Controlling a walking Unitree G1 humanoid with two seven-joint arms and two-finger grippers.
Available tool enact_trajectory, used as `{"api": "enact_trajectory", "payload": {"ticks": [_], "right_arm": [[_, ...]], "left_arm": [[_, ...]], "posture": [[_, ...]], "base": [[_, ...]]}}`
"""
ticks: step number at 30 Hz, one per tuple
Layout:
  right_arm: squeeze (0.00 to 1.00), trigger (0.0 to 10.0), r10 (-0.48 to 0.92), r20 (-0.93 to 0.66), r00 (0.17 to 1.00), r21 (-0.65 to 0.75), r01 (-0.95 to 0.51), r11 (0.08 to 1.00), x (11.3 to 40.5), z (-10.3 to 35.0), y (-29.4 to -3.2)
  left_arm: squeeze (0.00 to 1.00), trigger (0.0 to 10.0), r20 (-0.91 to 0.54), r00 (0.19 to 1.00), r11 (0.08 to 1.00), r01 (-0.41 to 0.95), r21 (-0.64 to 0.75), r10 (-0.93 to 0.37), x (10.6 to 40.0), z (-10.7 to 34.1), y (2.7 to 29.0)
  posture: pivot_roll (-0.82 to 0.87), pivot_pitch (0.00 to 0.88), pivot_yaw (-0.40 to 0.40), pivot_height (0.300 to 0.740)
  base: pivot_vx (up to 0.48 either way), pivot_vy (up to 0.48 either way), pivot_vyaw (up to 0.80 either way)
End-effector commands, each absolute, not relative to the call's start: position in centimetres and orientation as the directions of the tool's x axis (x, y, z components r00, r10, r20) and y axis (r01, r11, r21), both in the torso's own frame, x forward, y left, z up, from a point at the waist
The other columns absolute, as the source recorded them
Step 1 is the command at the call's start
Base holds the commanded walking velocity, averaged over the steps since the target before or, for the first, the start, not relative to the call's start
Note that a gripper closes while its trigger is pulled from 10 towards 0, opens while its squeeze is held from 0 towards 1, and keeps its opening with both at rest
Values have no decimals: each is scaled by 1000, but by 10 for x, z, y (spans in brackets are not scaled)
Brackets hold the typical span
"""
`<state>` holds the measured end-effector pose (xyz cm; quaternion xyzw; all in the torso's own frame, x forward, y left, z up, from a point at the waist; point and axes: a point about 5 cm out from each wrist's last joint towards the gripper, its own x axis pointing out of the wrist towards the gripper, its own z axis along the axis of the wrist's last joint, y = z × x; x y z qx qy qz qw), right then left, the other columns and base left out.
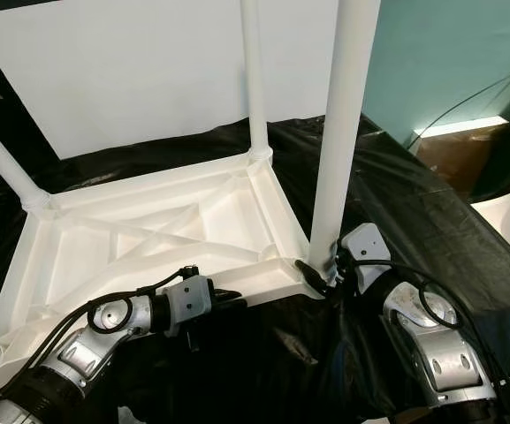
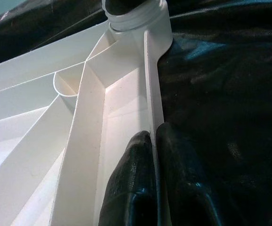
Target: Building children table
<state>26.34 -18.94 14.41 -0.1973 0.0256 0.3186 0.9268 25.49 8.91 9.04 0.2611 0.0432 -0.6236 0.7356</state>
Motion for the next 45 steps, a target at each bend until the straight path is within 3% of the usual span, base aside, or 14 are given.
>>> {"api": "enact_trajectory", "payload": {"ticks": [1,9,10,13,14,21,25,29,30,35,36,37,40,45], "right_arm": [[0,10000,603,-208,770,-369,-633,680,269,146,-198],[0,10000,653,-246,716,-389,-690,610,283,151,-206],[0,1961,677,-257,690,-373,-717,589,283,150,-204],[0,1961,707,-272,653,-350,-751,559,282,148,-202],[0,0,709,-275,649,-346,-755,557,282,148,-202],[0,0,703,-297,647,-331,-760,560,281,139,-206],[0,0,678,-261,687,-293,-726,623,279,136,-206],[0,0,617,-151,772,-177,-635,752,274,125,-192],[0,0,554,-102,826,-121,-563,817,272,120,-184],[0,0,378,-70,923,-37,-381,924,259,100,-168],[0,0,271,-73,960,5,-271,962,248,90,-159],[0,0,271,-73,960,5,-271,962,248,90,-159],[0,0,74,-64,995,43,-72,996,242,85,-156],[0,0,-27,-45,999,44,29,999,250,89,-164]], "left_arm": [[0,10000,-583,115,28,987,156,-805,239,50,112],[0,10000,-582,95,16,990,140,-808,235,48,112],[0,10000,-584,92,13,990,138,-807,234,48,113],[0,10000,-585,90,11,991,137,-806,234,48,114],[0,10000,-585,89,11,991,136,-806,234,48,114],[0,10000,-593,75,6,993,117,-801,232,46,117],[0,10000,-597,71,2,993,116,-799,232,45,117],[0,10000,-599,71,0,993,117,-797,232,45,116],[0,10000,-600,71,1,993,117,-797,233,45,117],[0,10000,-602,68,-2,993,115,-796,232,45,117],[0,10000,-604,68,-3,993,116,-794,233,45,118],[0,10000,-604,68,-3,993,116,-794,233,45,118],[0,10000,-607,74,2,993,119,-791,234,46,120],[0,10000,-612,71,0,993,115,-788,234,46,122]], "posture": [[-75,17,29,740],[-71,16,26,740],[-64,15,21,740],[-64,15,21,740],[-64,15,21,740],[-64,13,25,740],[-69,13,28,740],[-73,15,30,740],[-76,16,33,740],[-75,21,34,740],[-68,22,34,740],[-68,22,34,740],[-65,19,38,740],[-61,11,37,740]], "base": [[0,0,0],[0,0,0],[0,0,0],[0,0,0],[0,0,0],[0,0,0],[0,0,0],[0,0,0],[0,0,0],[0,0,0],[0,0,0],[0,0,0],[0,0,0],[0,0,0]]}}
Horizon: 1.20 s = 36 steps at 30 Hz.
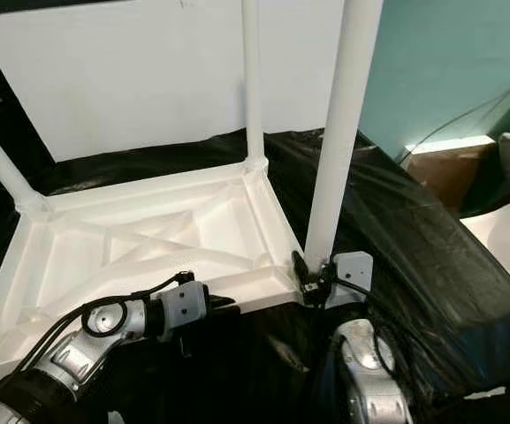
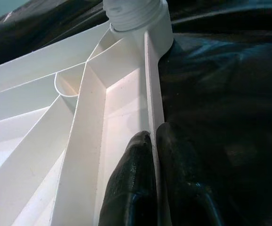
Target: Building children table
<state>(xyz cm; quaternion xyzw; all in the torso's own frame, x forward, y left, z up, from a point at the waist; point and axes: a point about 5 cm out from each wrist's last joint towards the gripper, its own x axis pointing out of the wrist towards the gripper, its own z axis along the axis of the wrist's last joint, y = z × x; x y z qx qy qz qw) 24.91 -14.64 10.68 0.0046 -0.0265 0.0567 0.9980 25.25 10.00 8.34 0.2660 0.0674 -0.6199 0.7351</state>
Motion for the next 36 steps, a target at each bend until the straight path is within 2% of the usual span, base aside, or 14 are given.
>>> {"api": "enact_trajectory", "payload": {"ticks": [1,2,3,5,6,15,16,24,25,26,27,29,30,36], "right_arm": [[0,0,-27,-45,999,44,29,999,250,89,-164],[0,0,-31,-40,999,38,33,999,252,91,-162],[0,3216,-24,-37,999,36,25,999,253,92,-160],[0,4902,-14,-31,999,32,15,999,254,93,-159],[1000,10000,-2,-19,1000,38,3,999,255,96,-157],[1000,10000,344,5,939,-63,-343,937,260,111,-148],[0,10000,441,2,898,-120,-437,891,263,120,-153],[0,10000,626,-83,775,-286,-620,731,272,141,-176],[0,6745,658,-119,744,-284,-660,695,271,142,-179],[0,6745,676,-142,723,-279,-685,673,271,142,-180],[0,1490,697,-171,697,-270,-713,647,269,141,-181],[0,1490,710,-188,679,-263,-731,629,268,141,-182],[0,0,716,-228,660,-250,-751,612,267,138,-185],[0,0,724,-324,609,-222,-793,567,267,134,-192]], "left_arm": [[0,10000,-612,71,0,993,115,-788,234,46,122],[0,10000,-612,76,3,993,119,-787,235,46,121],[0,10000,-611,79,6,993,121,-788,235,46,121],[0,10000,-610,81,8,993,122,-788,236,46,121],[0,10000,-611,82,8,992,122,-787,236,46,121],[0,10000,-617,76,4,993,119,-783,234,44,121],[0,10000,-619,74,0,993,118,-782,235,44,121],[0,10000,-620,66,-11,993,121,-782,235,44,118],[0,10000,-618,70,-7,993,122,-783,235,44,118],[0,10000,-616,73,-4,992,122,-784,235,44,118],[0,10000,-616,75,-2,993,122,-785,235,43,118],[0,10000,-615,75,0,993,122,-785,234,43,118],[0,10000,-615,77,2,993,121,-785,234,43,118],[0,10000,-616,81,8,993,121,-784,233,42,119]], "posture": [[-61,11,37,740],[-59,9,35,740],[-59,8,35,740],[-60,7,35,740],[-62,8,36,740],[-73,11,39,740],[-78,13,40,740],[-73,9,29,740],[-69,6,24,740],[-69,6,24,740],[-67,6,22,740],[-67,6,22,740],[-63,6,19,740],[-58,7,20,740]], "base": [[0,0,0],[0,0,0],[0,0,0],[0,0,0],[0,0,0],[0,0,0],[0,0,0],[0,0,0],[0,0,0],[0,0,0],[0,0,0],[0,0,0],[0,0,0],[0,0,0]]}}
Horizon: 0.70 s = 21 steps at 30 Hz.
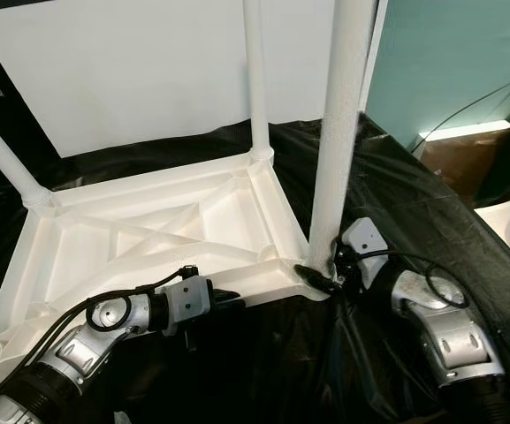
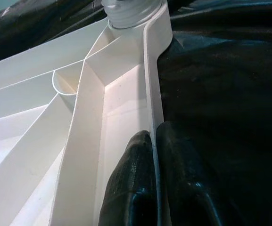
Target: Building children table
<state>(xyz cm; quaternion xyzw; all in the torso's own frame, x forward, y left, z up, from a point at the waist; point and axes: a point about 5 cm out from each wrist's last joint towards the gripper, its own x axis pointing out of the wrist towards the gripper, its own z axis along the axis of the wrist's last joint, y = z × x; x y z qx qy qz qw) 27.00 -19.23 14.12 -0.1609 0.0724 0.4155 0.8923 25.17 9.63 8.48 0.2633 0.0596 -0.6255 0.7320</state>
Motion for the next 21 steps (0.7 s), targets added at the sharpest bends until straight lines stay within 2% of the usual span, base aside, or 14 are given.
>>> {"api": "enact_trajectory", "payload": {"ticks": [1,7,10,11,13,14,15,17,19,20,21], "right_arm": [[0,0,722,-328,609,-223,-792,568,268,134,-193],[0,0,718,-336,610,-211,-791,574,268,130,-195],[0,0,708,-287,645,-150,-760,632,266,124,-187],[0,0,705,-237,668,-118,-740,662,261,119,-174],[0,0,705,-237,668,-118,-740,662,261,119,-174],[0,0,701,-204,683,-95,-727,680,258,116,-165],[0,0,668,-155,728,-69,-682,728,252,111,-153],[0,0,503,-65,862,8,-504,864,245,102,-140],[0,0,503,-65,862,8,-504,864,245,102,-140],[0,0,257,-49,965,57,-254,966,240,95,-147],[0,0,184,-50,982,54,-181,982,238,93,-150]], "left_arm": [[0,10000,-616,82,9,993,121,-783,232,42,119],[0,10000,-620,80,5,993,121,-781,232,42,121],[0,10000,-624,77,1,993,121,-778,232,42,121],[0,10000,-626,76,-1,993,122,-776,232,41,121],[0,10000,-626,76,-1,993,122,-776,232,41,121],[0,10000,-627,76,-1,992,122,-775,232,41,121],[0,10000,-630,76,-2,992,123,-773,232,41,121],[0,10000,-633,77,-3,992,124,-770,232,40,121],[0,10000,-633,77,-3,992,124,-770,232,40,121],[0,10000,-633,80,1,992,124,-770,232,40,122],[0,10000,-633,81,3,992,123,-770,232,40,122]], "posture": [[-59,8,23,740],[-61,11,29,740],[-63,11,30,740],[-64,10,31,740],[-64,10,31,740],[-63,10,31,740],[-64,10,29,740],[-61,10,28,740],[-61,10,28,740],[-52,9,23,740],[-52,9,23,740]], "base": [[0,0,0],[0,0,0],[0,0,0],[0,0,0],[0,0,0],[0,0,0],[0,0,0],[0,0,0],[0,0,0],[0,0,0],[0,0,0]]}}
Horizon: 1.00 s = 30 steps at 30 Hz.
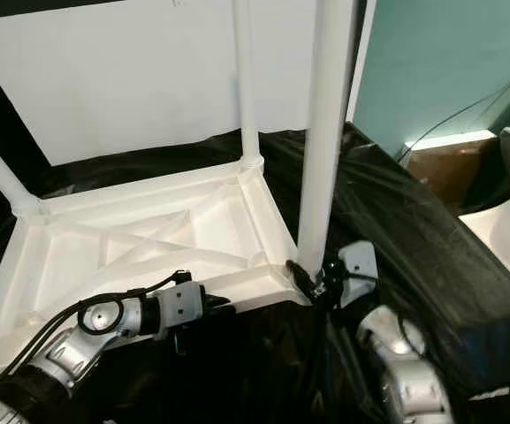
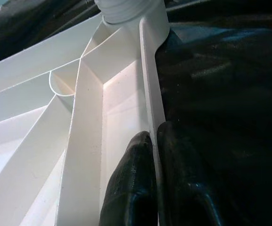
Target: Building children table
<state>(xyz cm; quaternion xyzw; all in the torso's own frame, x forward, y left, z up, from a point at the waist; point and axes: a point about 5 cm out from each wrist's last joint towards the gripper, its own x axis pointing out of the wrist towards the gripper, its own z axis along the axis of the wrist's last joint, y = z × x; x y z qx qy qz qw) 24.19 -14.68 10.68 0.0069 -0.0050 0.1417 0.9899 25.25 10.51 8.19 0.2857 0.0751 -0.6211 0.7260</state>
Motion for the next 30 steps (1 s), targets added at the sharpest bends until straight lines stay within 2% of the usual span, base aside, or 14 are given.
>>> {"api": "enact_trajectory", "payload": {"ticks": [1,2,8,9,10,11,12,20,21,22,23,24,27,30], "right_arm": [[0,0,184,-50,982,54,-181,982,238,93,-150],[0,0,103,-52,993,53,-100,994,237,92,-156],[0,0,13,-60,998,41,-11,999,236,91,-166],[0,4902,34,-55,998,28,-33,999,237,93,-164],[0,4902,47,-50,998,19,-46,999,238,94,-161],[306,10000,71,-33,997,8,-70,997,239,98,-160],[1000,10000,113,-10,993,9,-113,994,241,101,-158],[1000,10000,282,21,959,-87,-280,956,245,113,-158],[63,10000,298,28,954,-127,-292,948,251,118,-166],[63,10000,298,28,954,-127,-292,948,251,118,-166],[0,10000,327,39,944,-162,-317,935,258,126,-175],[0,10000,327,39,944,-162,-317,935,258,126,-175],[0,10000,539,-21,842,-230,-529,817,267,141,-185],[0,10000,570,-45,821,-245,-562,790,267,141,-185]], "left_arm": [[0,10000,-633,81,3,992,123,-770,232,40,122],[0,10000,-634,81,4,993,122,-769,232,40,123],[0,10000,-638,71,-4,993,116,-767,231,40,123],[0,10000,-638,69,-8,993,117,-767,232,40,122],[0,10000,-638,68,-11,993,119,-767,232,40,122],[0,10000,-637,67,-13,993,120,-768,232,40,121],[0,10000,-635,67,-15,992,122,-769,233,41,120],[0,10000,-636,61,-22,992,122,-769,233,41,118],[0,10000,-636,60,-22,992,121,-769,233,41,118],[0,10000,-636,60,-22,992,121,-769,233,41,118],[0,10000,-636,59,-22,993,119,-769,232,41,118],[0,10000,-636,59,-22,993,119,-769,232,41,118],[0,10000,-636,58,-19,993,114,-769,230,39,117],[0,10000,-636,59,-17,993,114,-770,230,39,117]], "posture": [[-52,9,23,740],[-51,9,24,740],[-69,7,31,740],[-74,6,33,740],[-74,6,33,740],[-79,5,35,740],[-82,6,36,740],[-84,10,30,740],[-83,12,29,740],[-83,12,29,740],[-81,13,27,740],[-81,13,27,740],[-74,11,20,740],[-72,11,18,740]], "base": [[0,0,0],[0,0,0],[0,0,0],[0,0,0],[0,0,0],[0,0,0],[0,0,0],[0,0,0],[0,0,0],[0,0,0],[0,0,0],[0,0,0],[0,0,0],[0,0,0]]}}
